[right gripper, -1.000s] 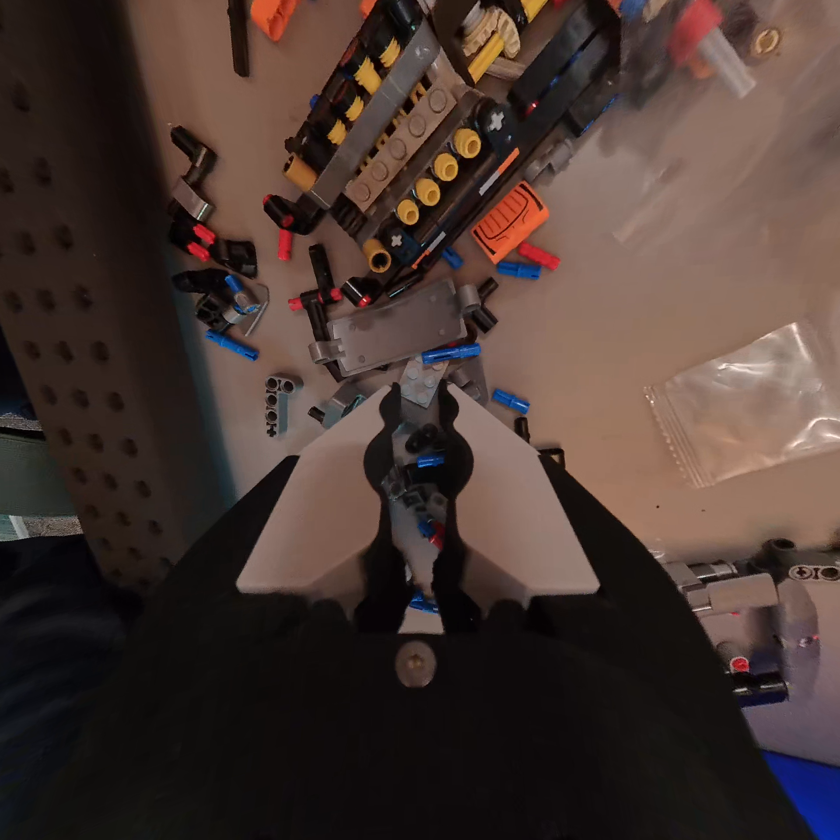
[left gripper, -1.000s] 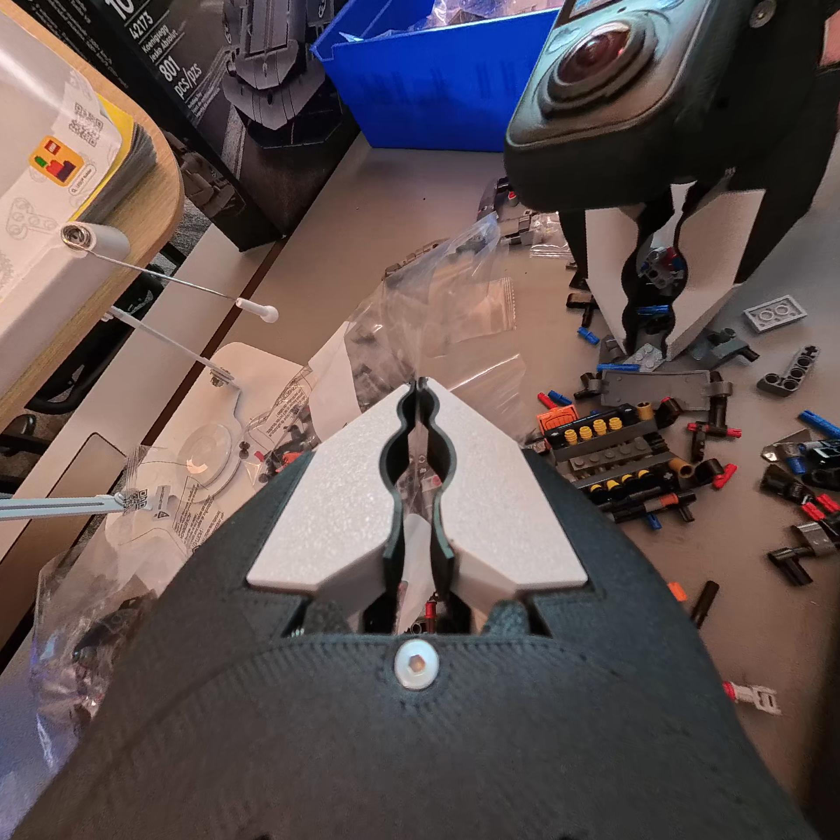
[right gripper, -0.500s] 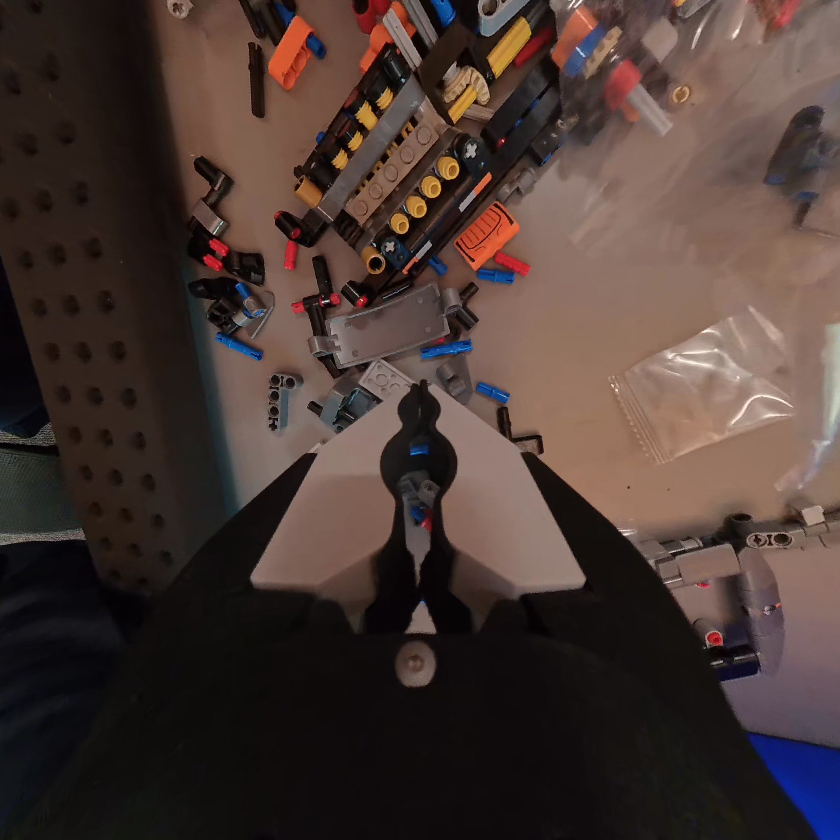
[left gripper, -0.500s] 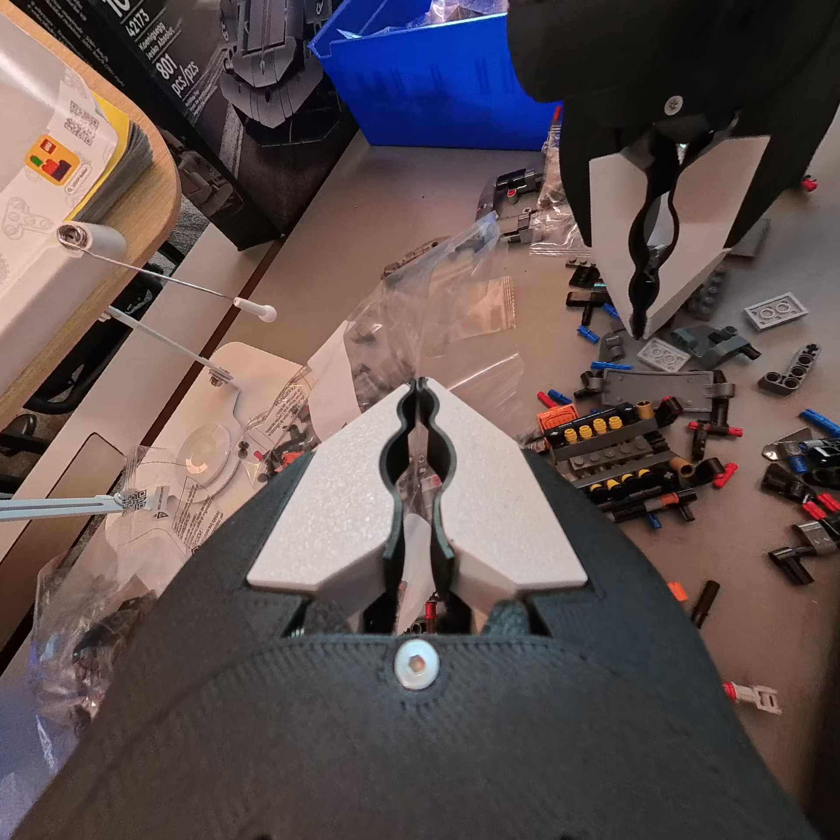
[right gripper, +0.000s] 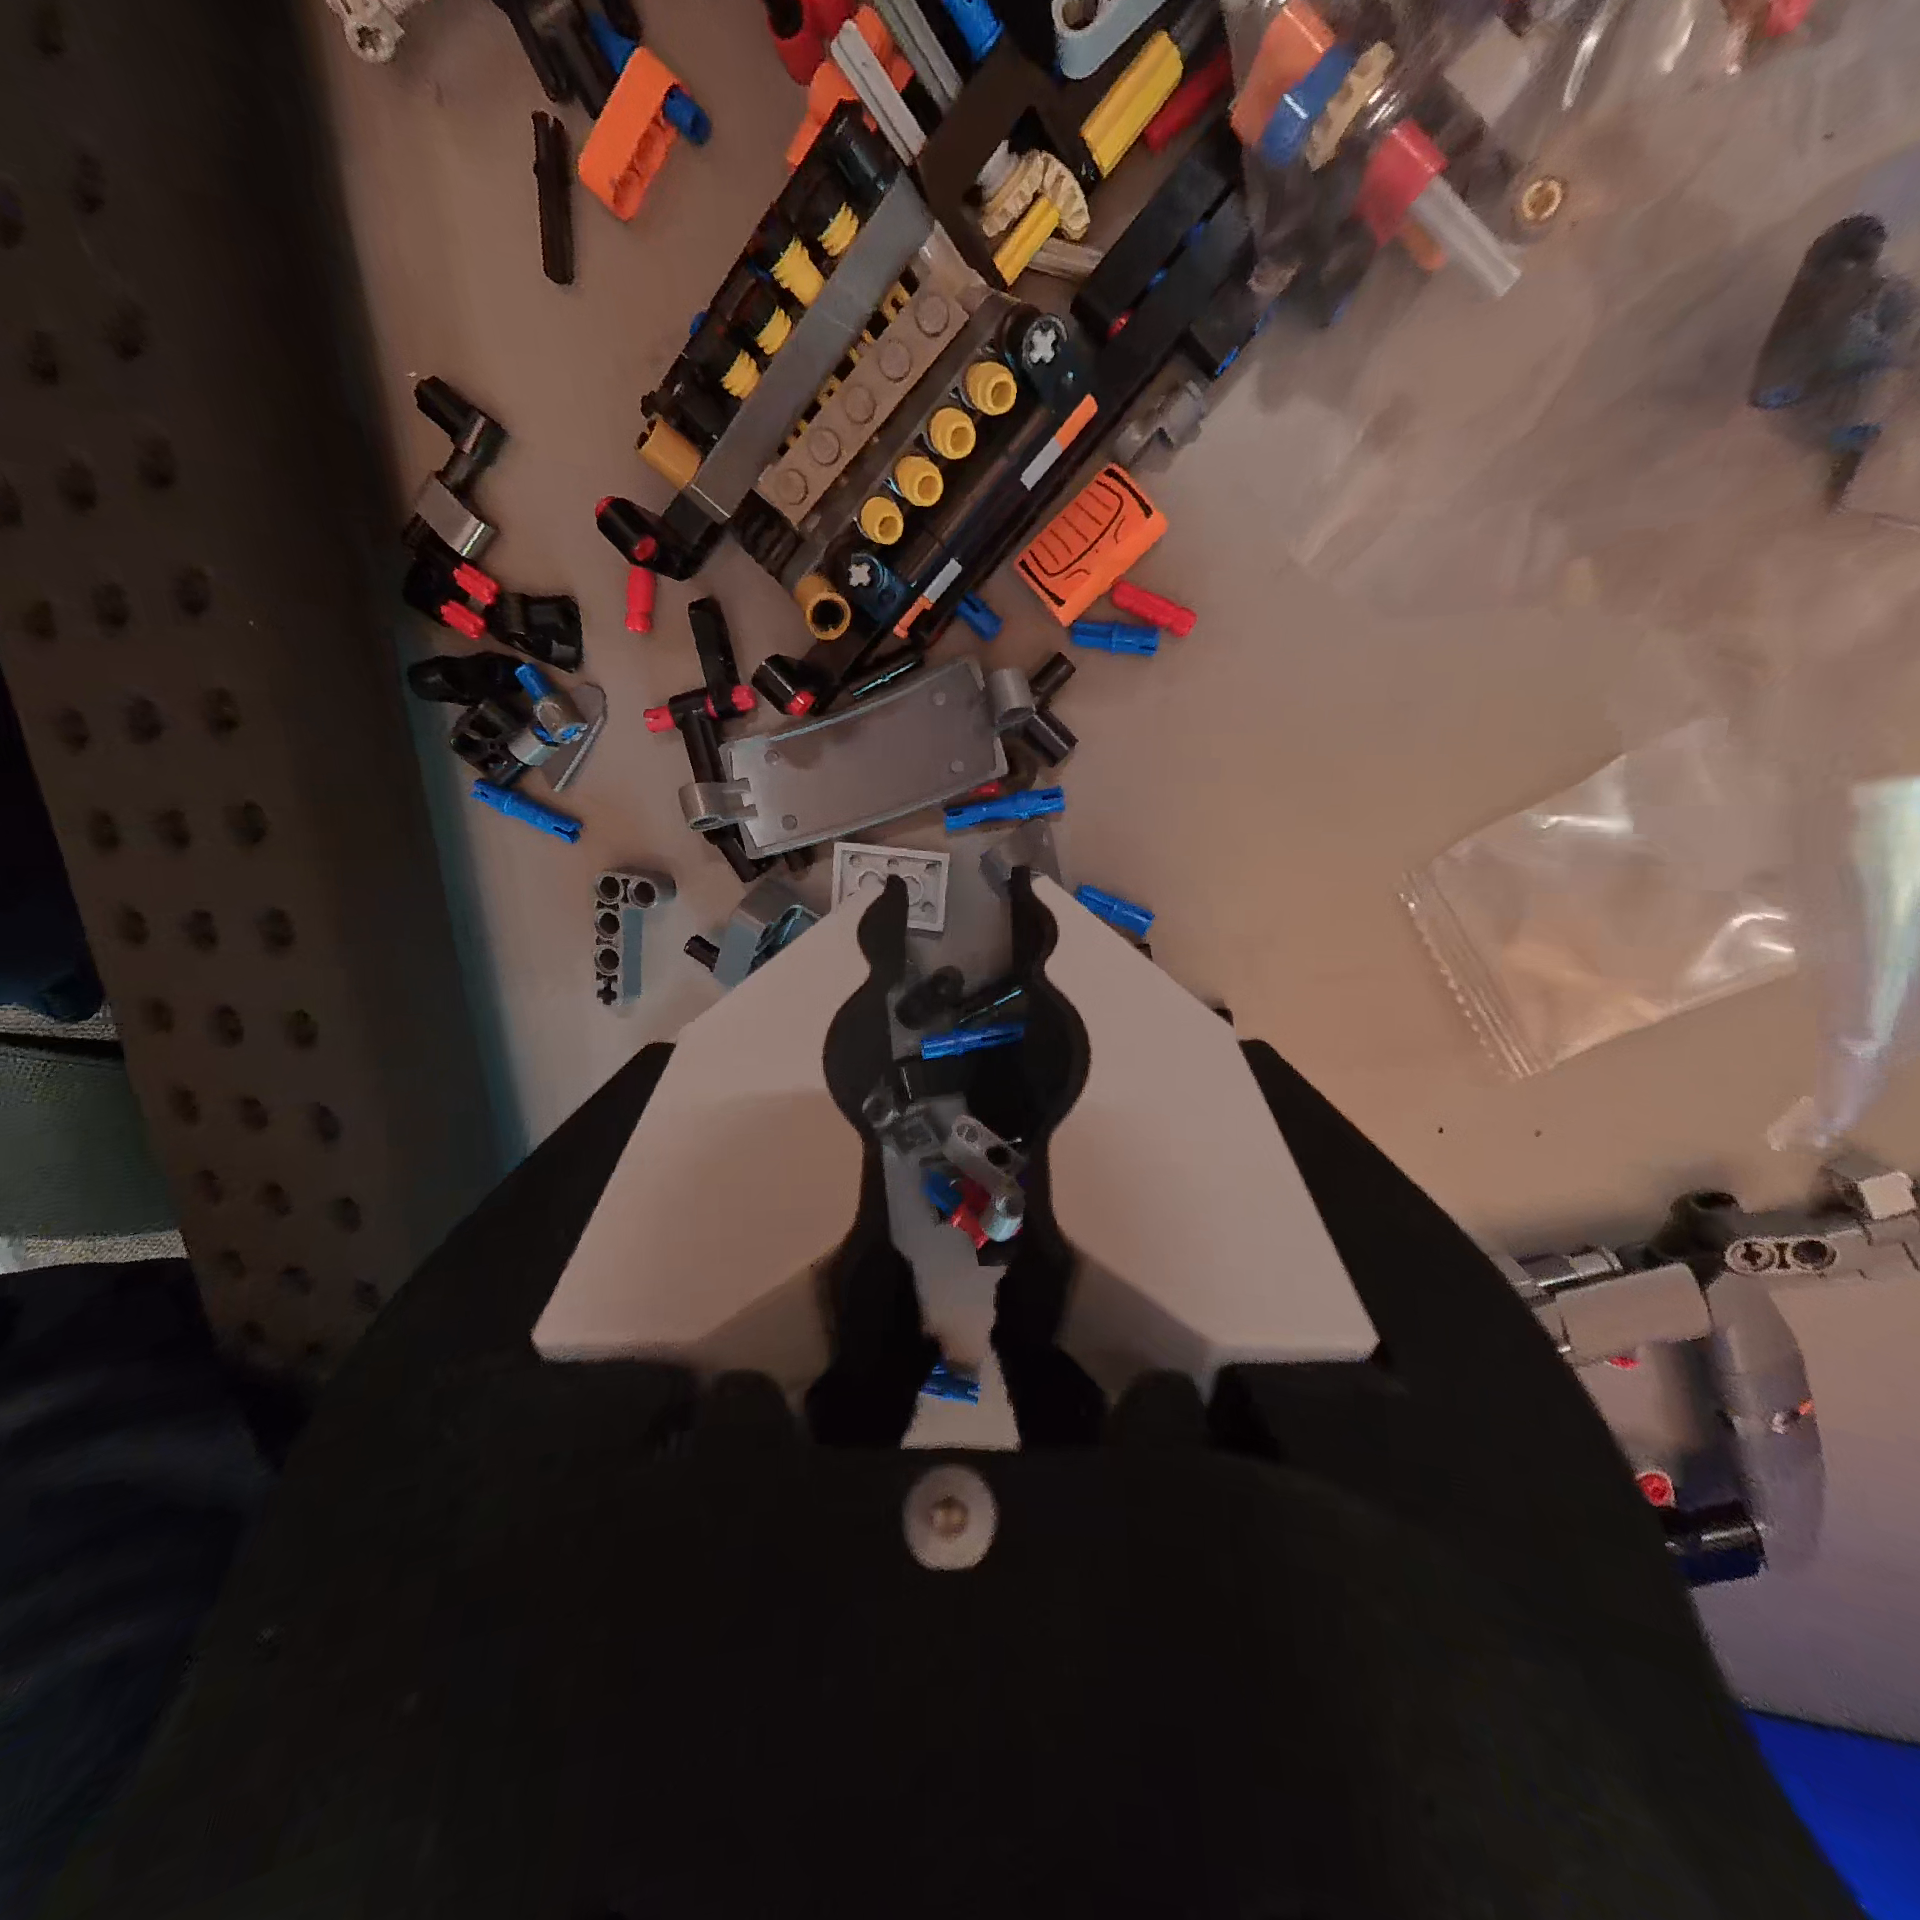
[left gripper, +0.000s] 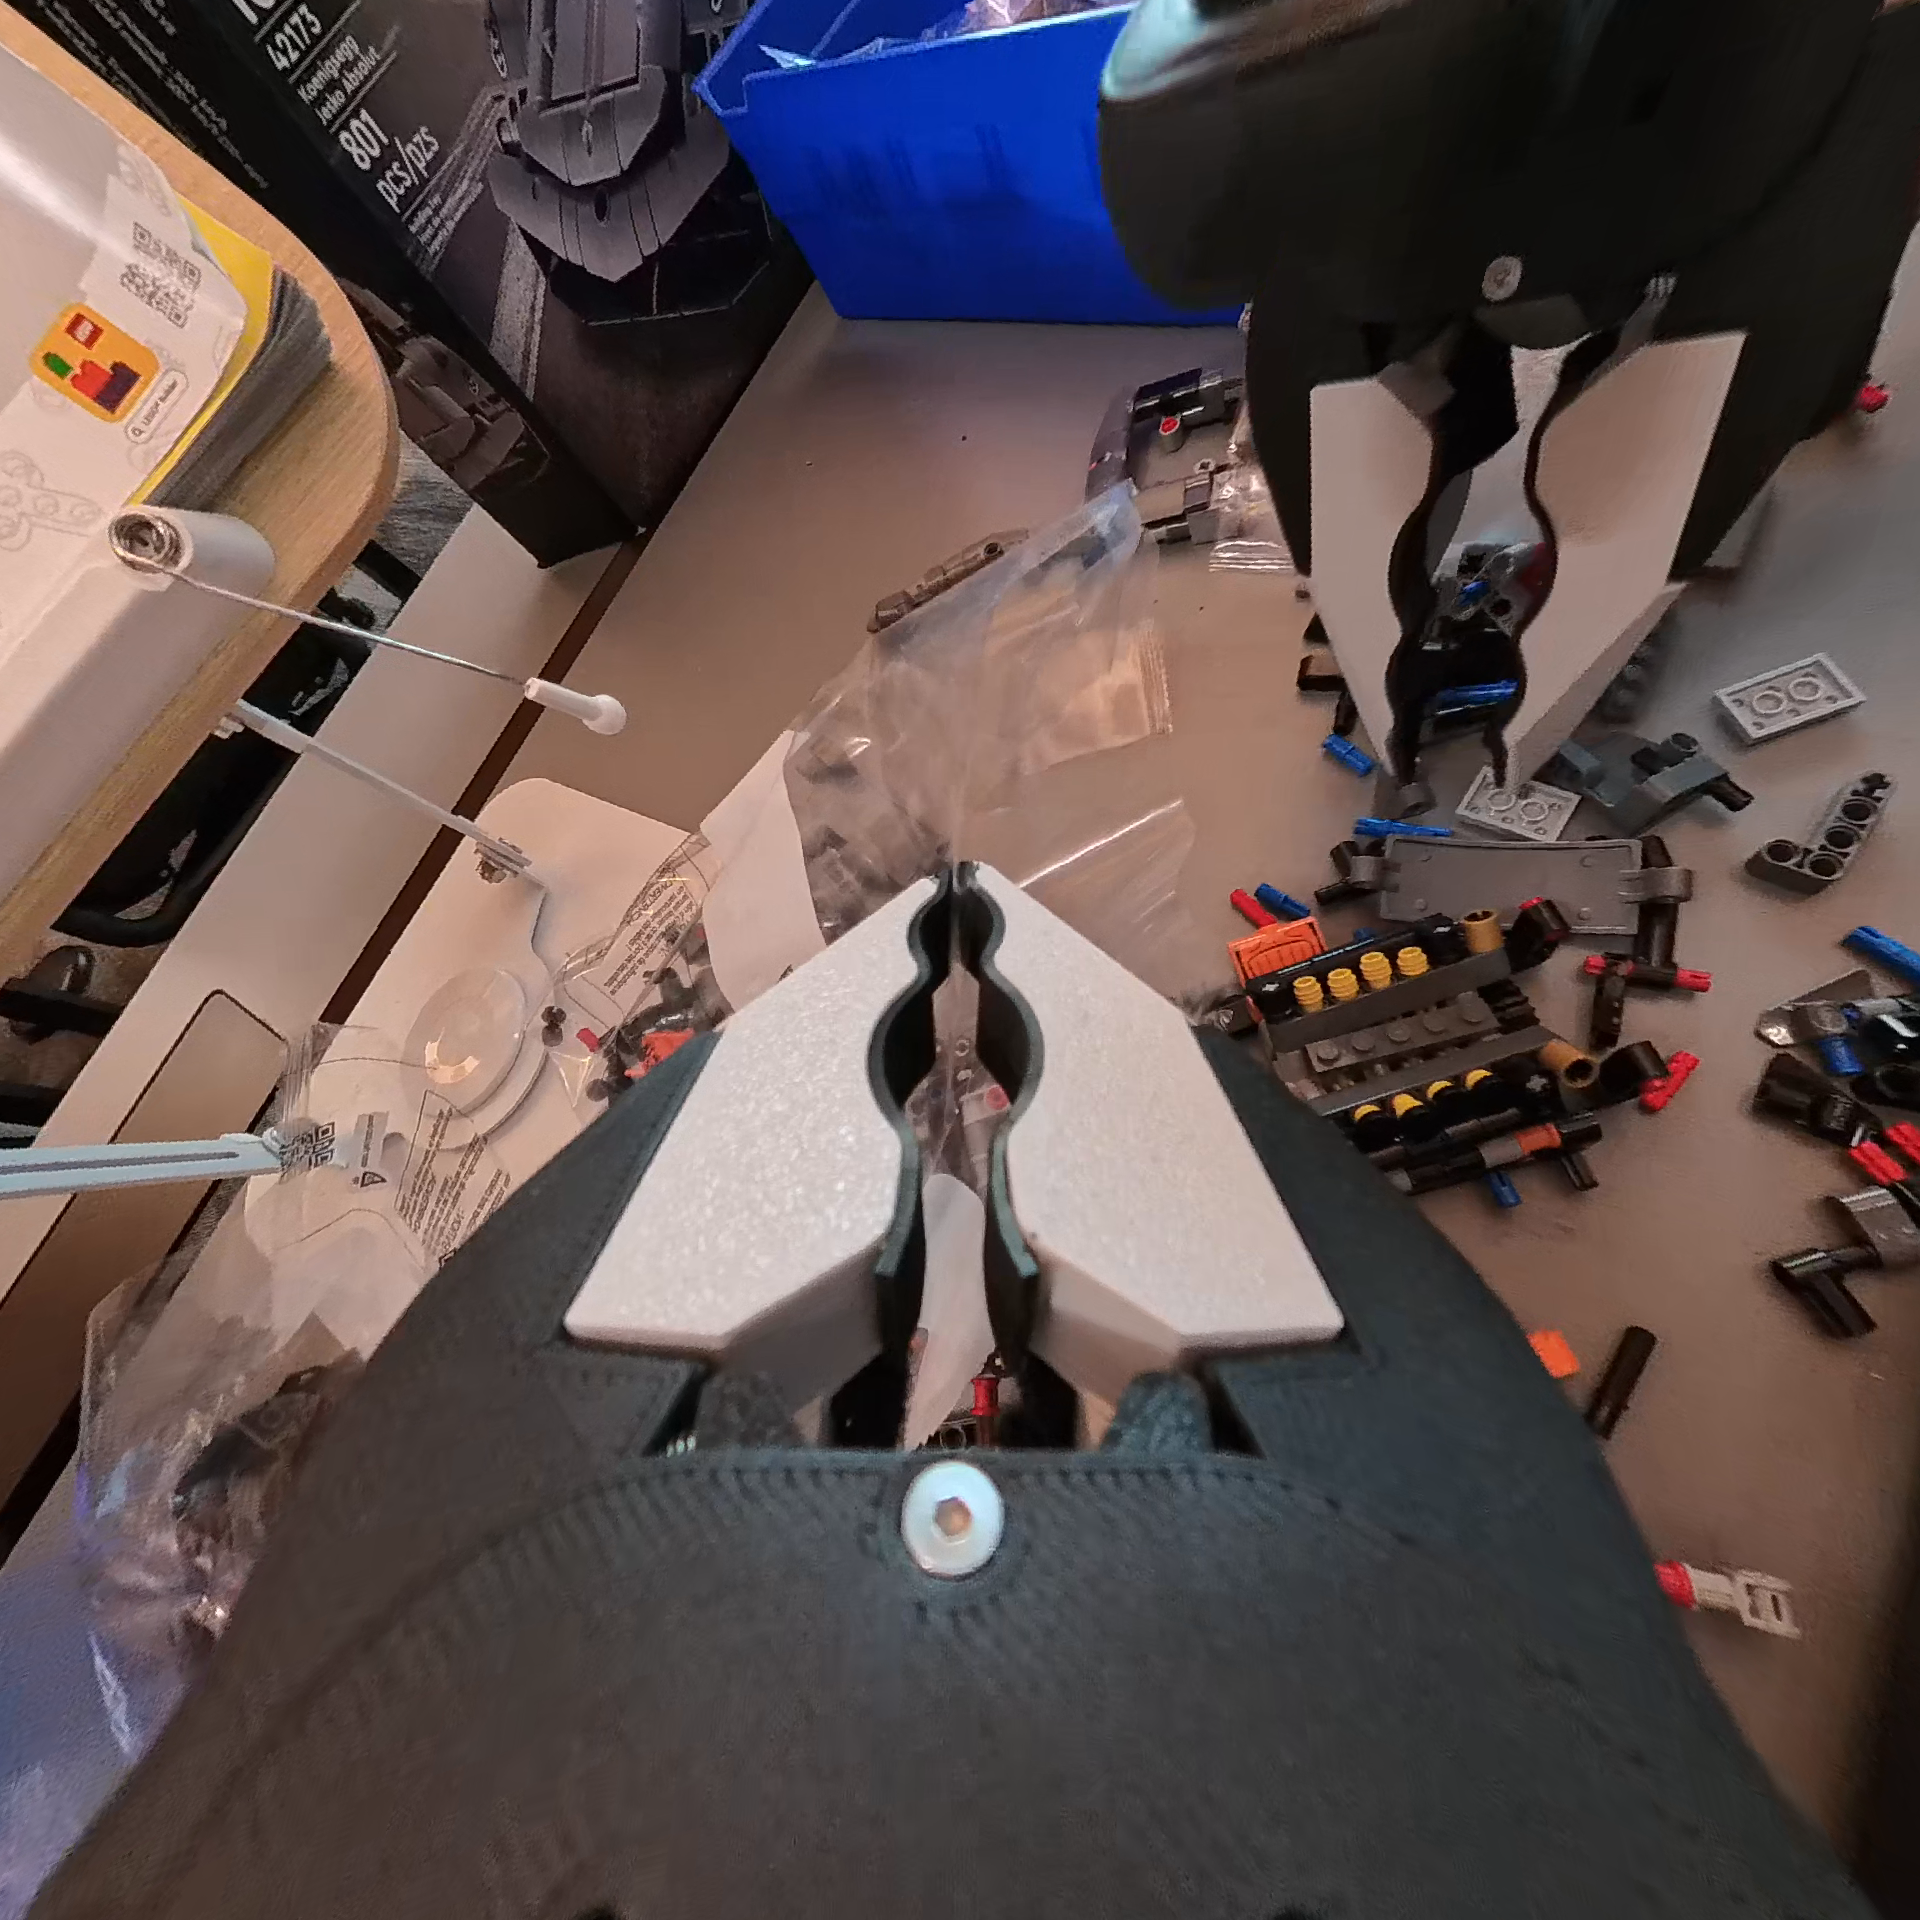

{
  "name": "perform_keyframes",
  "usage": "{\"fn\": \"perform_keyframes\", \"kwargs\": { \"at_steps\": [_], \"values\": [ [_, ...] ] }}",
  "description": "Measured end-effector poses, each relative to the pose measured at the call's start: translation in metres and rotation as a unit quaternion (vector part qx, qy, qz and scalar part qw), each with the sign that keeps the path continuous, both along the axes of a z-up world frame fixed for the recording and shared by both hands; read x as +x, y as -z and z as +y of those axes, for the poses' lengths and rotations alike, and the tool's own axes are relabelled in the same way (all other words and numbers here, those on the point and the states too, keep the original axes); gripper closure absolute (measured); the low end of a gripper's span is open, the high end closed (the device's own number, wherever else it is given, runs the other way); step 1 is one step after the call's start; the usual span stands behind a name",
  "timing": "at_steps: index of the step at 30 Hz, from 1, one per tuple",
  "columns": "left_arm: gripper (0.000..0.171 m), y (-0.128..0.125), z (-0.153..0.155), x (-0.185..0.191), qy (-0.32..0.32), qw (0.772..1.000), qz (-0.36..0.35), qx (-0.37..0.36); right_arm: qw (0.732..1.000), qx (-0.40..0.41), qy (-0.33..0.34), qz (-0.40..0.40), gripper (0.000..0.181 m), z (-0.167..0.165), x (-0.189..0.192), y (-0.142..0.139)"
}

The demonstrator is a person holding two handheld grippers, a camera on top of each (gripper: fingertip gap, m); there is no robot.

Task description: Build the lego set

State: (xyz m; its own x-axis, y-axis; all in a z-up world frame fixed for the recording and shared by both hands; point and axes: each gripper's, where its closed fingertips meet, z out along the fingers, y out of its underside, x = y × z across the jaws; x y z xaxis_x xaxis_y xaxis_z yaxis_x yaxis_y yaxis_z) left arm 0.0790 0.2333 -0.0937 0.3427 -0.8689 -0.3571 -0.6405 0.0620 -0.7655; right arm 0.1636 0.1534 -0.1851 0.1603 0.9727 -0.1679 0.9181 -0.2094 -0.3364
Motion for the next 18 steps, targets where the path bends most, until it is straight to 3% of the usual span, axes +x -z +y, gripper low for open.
{"fn": "perform_keyframes", "kwargs": {
  "at_steps": [4,7,11,18],
  "values": [
    [0.171,-0.001,0.001,-0.001,-0.002,1.0,-0.005,0.0,1.0,0.004,-0.006,-0.009,0.165,0.0,-0.002,0.004],
    [0.171,0.0,0.002,-0.001,-0.002,1.0,-0.006,-0.004,1.0,0.008,-0.008,-0.009,0.181,0.001,-0.002,0.006],
    [0.171,0.0,0.002,0.0,-0.003,1.0,-0.004,-0.002,1.0,0.012,-0.007,-0.005,0.181,0.003,-0.002,0.004],
    [0.171,0.001,0.001,0.001,-0.001,1.0,-0.003,-0.003,1.0,0.011,-0.015,0.023,0.152,-0.001,-0.013,-0.002]
  ]
}}
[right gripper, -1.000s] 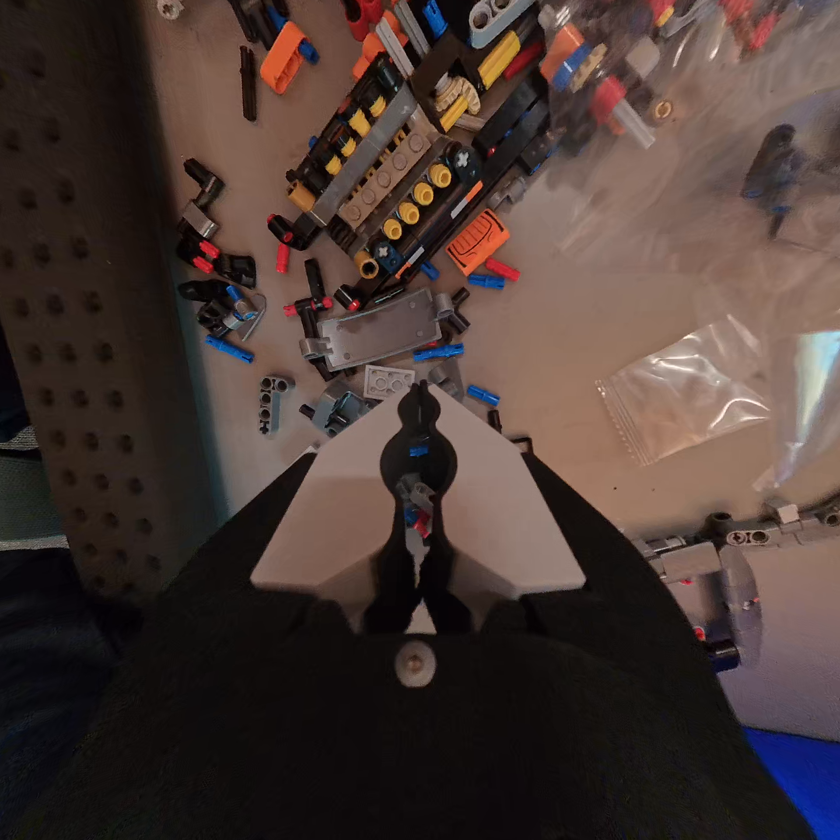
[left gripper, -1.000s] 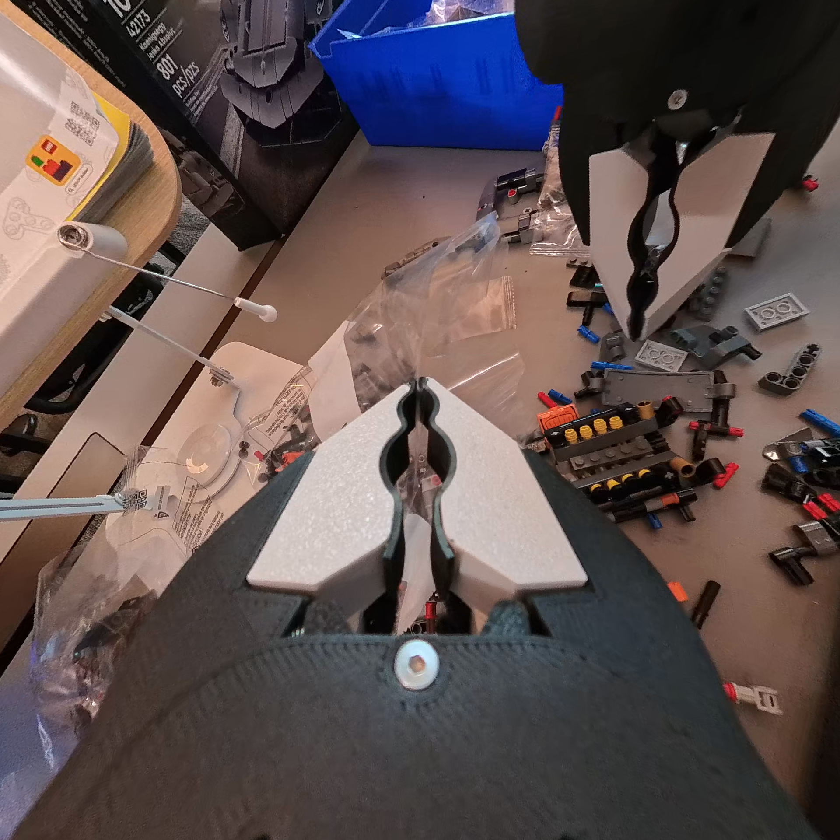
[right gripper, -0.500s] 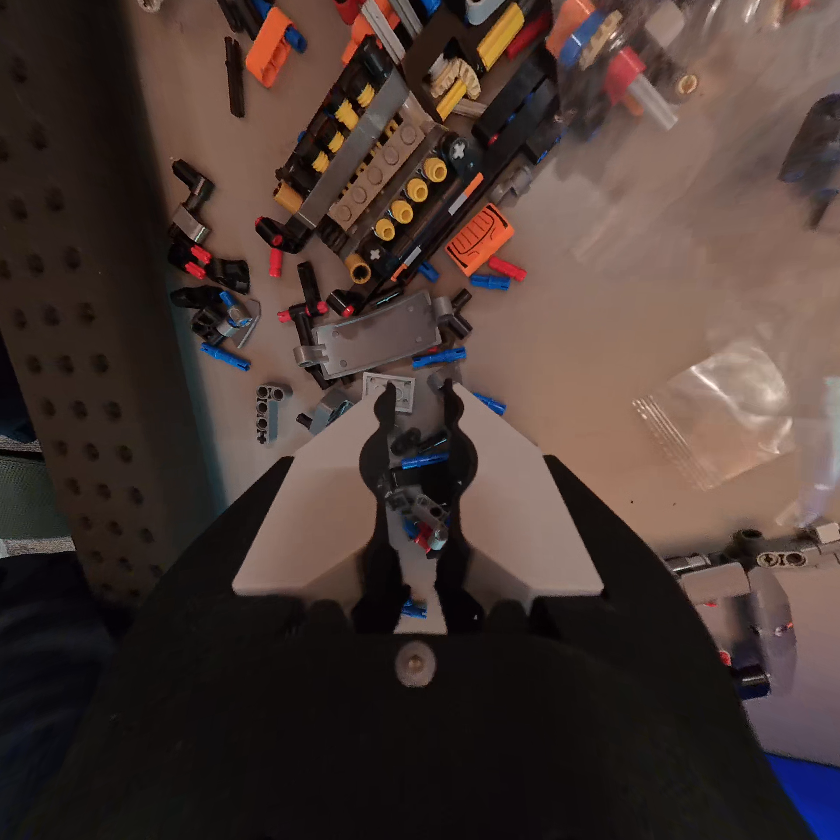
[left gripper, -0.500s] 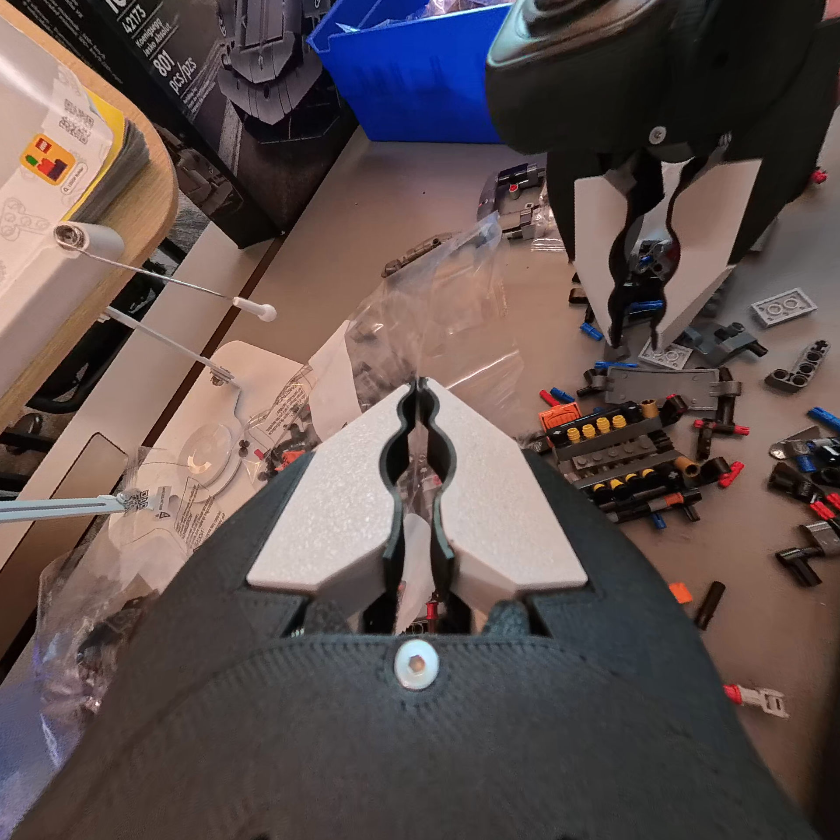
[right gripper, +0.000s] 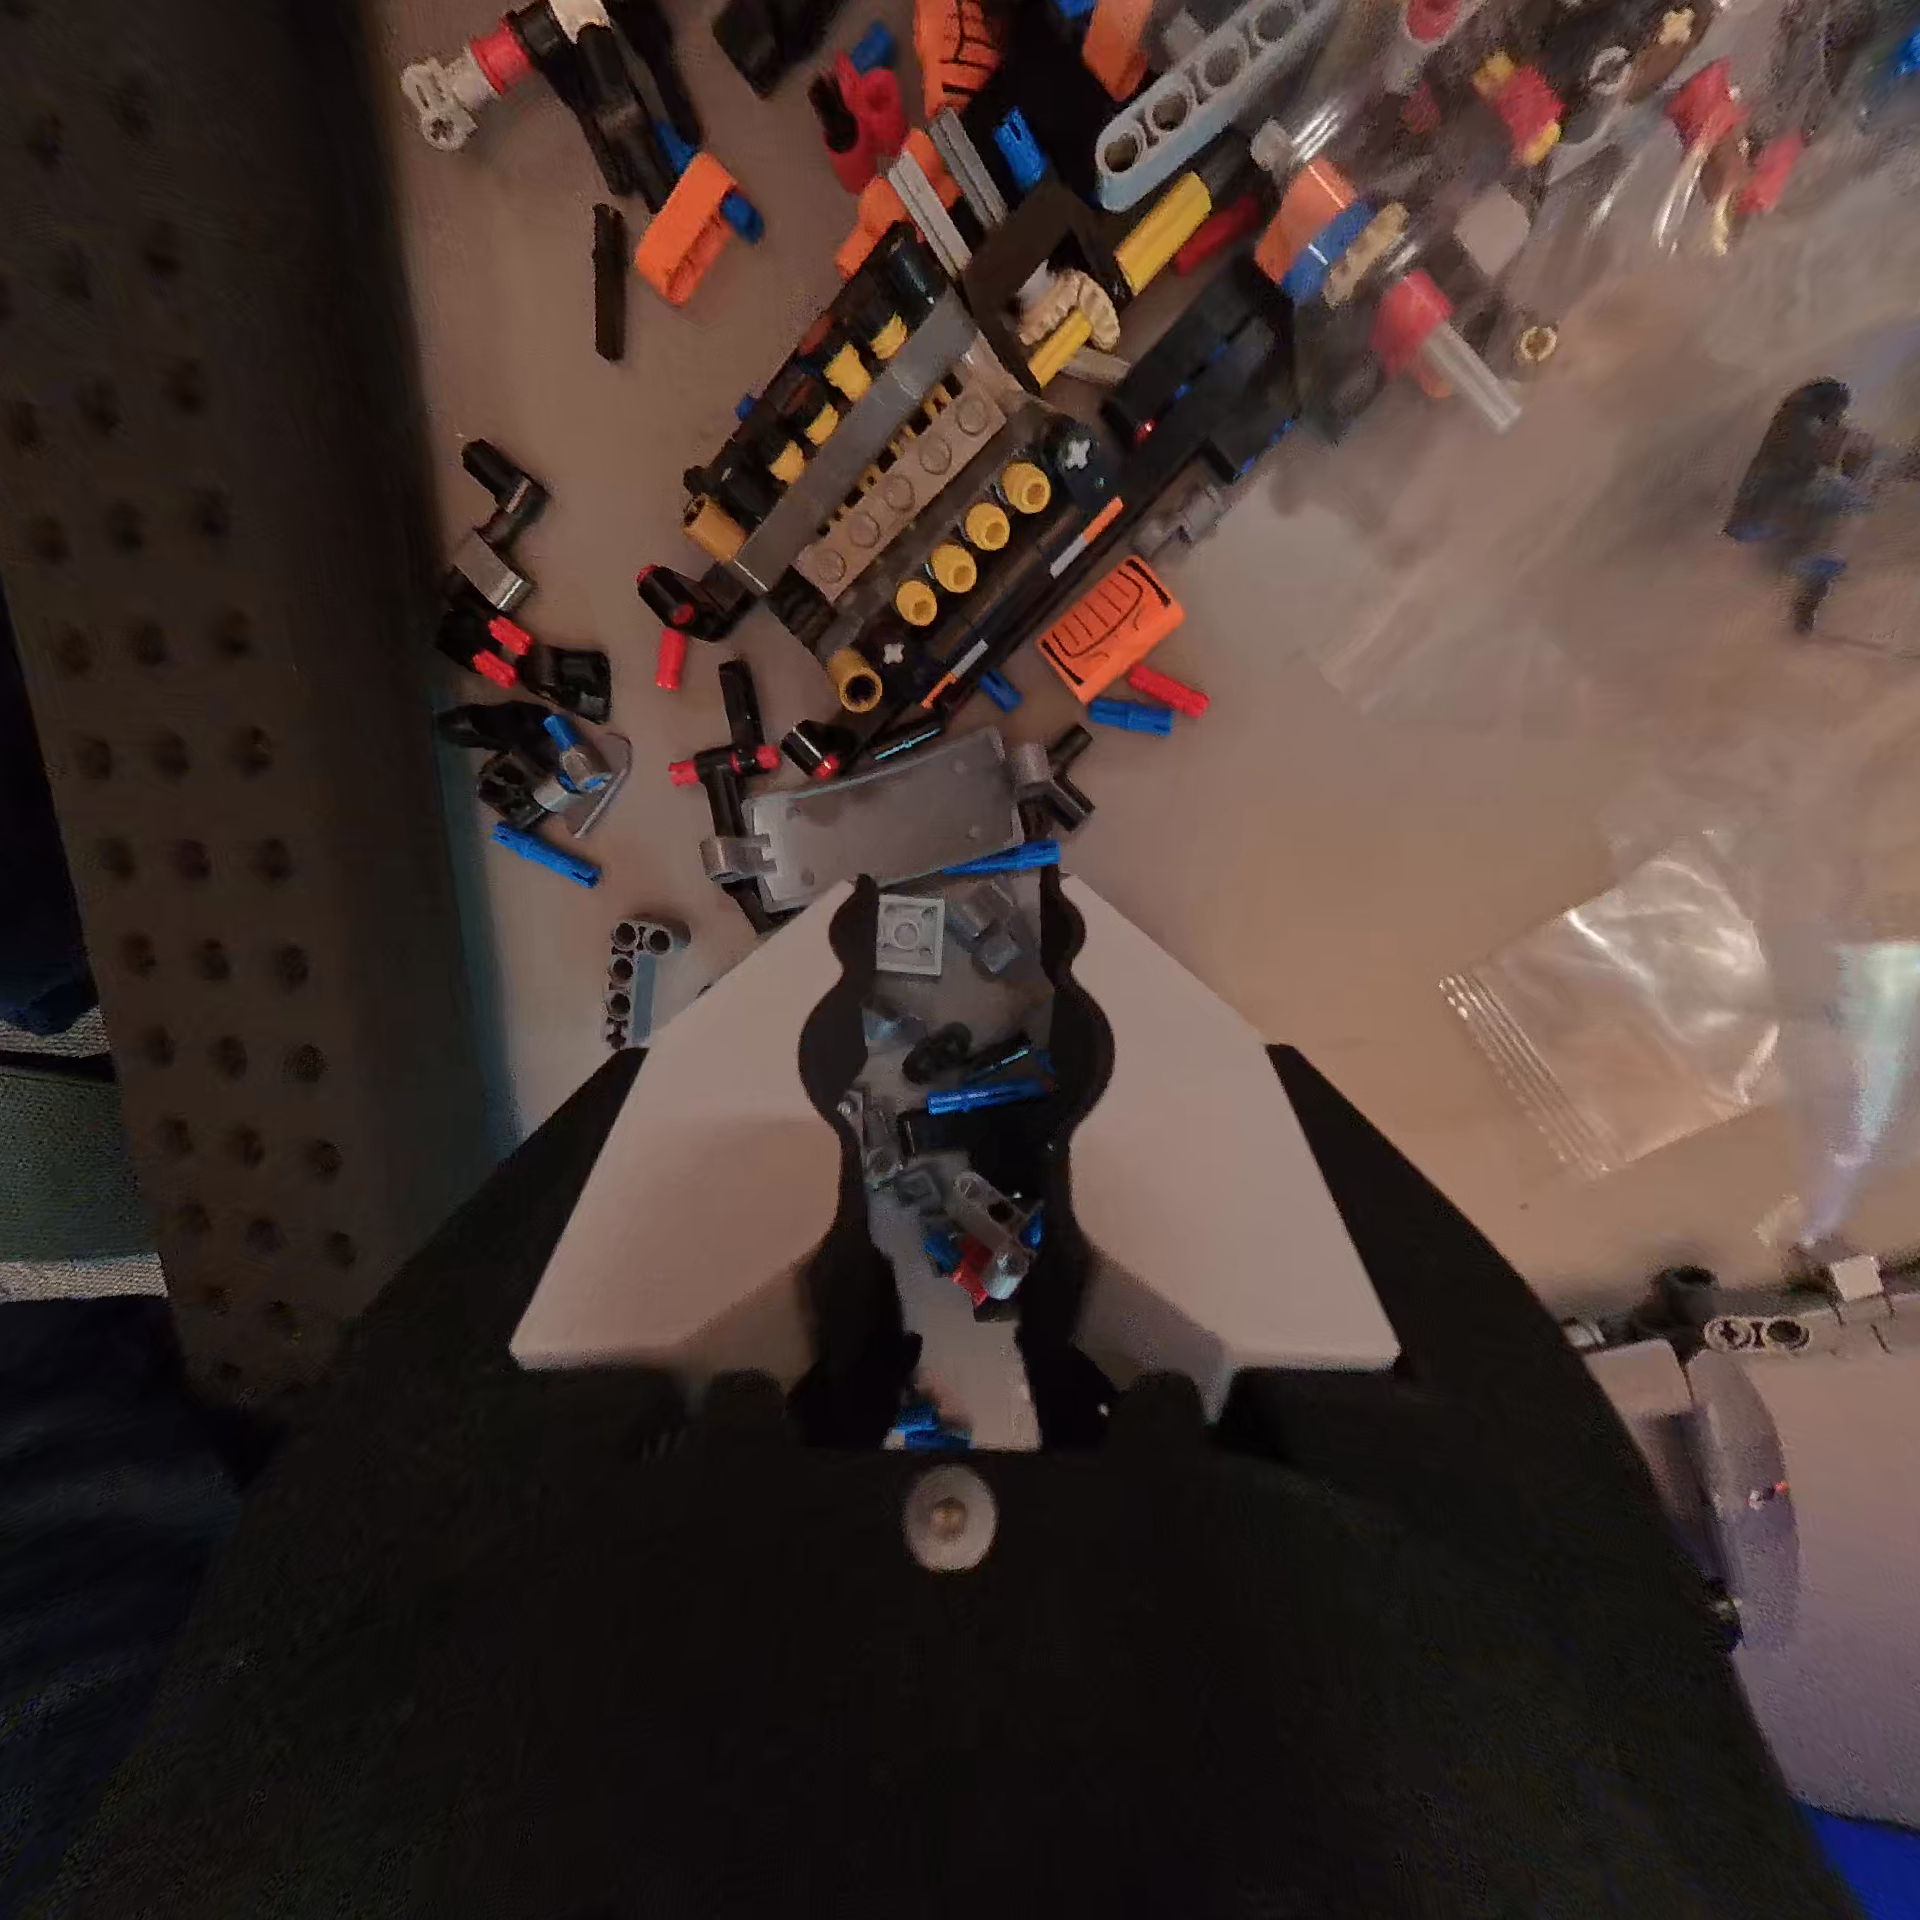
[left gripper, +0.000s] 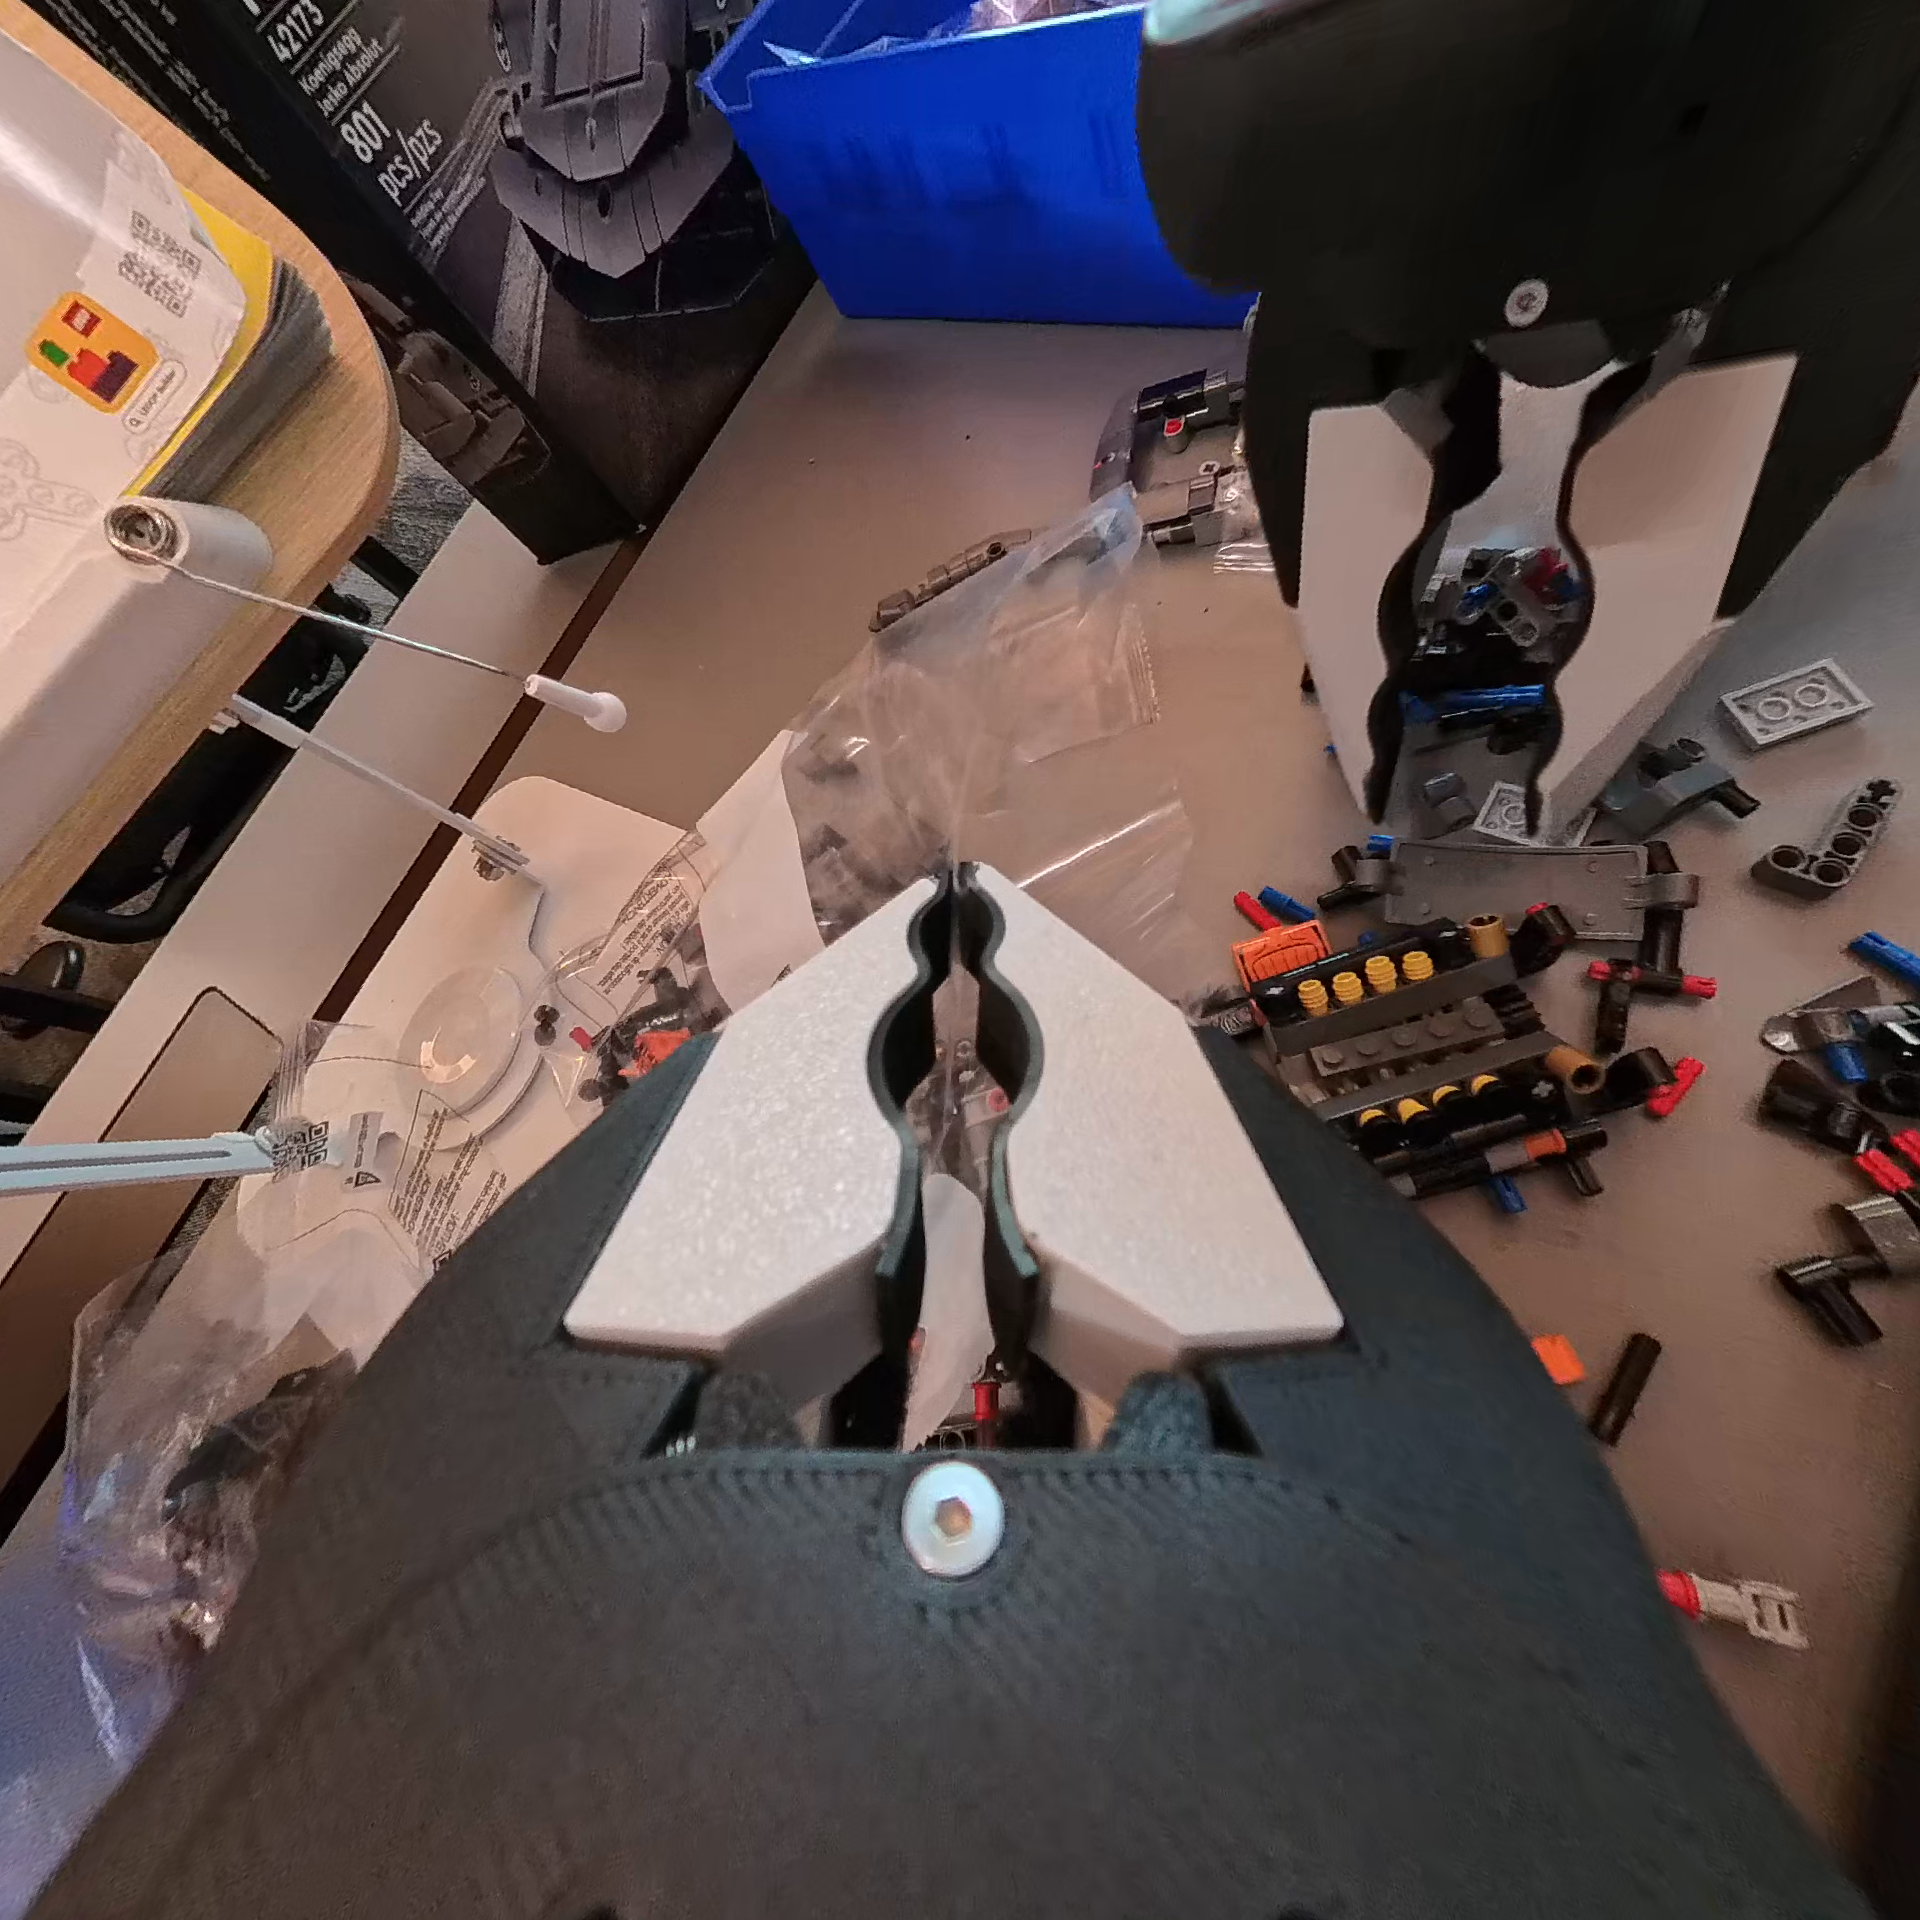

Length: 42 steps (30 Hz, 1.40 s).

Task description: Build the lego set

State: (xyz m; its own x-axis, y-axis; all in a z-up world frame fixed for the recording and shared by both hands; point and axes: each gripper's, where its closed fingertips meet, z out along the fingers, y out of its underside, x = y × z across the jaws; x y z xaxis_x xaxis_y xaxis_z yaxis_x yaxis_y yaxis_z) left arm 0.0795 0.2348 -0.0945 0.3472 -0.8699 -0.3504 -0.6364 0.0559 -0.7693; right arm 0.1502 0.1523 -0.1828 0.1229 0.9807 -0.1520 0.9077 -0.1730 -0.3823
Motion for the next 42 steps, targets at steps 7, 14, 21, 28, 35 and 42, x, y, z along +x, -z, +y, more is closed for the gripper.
{"fn": "perform_keyframes", "kwargs": {
  "at_steps": [7,14,21,28,35,42],
  "values": [
    [0.171,0.001,0.001,0.0,0.0,1.0,0.001,-0.002,1.0,-0.005,-0.008,-0.017,0.154,-0.002,-0.007,0.012],
    [0.171,0.002,0.001,0.001,0.001,1.0,0.002,-0.003,1.0,-0.011,-0.012,-0.008,0.167,-0.004,-0.008,0.009],
    [0.171,0.002,0.001,0.001,0.001,1.0,0.003,-0.002,0.999,-0.011,-0.026,0.02,0.176,-0.009,-0.011,-0.001],
    [0.171,0.001,0.001,0.0,-0.001,1.0,0.001,0.0,0.996,0.011,-0.015,0.086,0.181,-0.003,-0.014,-0.028],
    [0.171,-0.001,0.002,0.0,0.0,1.0,-0.004,-0.003,0.987,0.052,-0.006,0.153,0.181,0.004,-0.018,-0.057],
    [0.171,-0.004,0.003,0.0,0.0,1.0,-0.014,-0.007,0.976,0.118,0.025,0.184,0.181,0.024,-0.026,-0.078]
  ]
}}
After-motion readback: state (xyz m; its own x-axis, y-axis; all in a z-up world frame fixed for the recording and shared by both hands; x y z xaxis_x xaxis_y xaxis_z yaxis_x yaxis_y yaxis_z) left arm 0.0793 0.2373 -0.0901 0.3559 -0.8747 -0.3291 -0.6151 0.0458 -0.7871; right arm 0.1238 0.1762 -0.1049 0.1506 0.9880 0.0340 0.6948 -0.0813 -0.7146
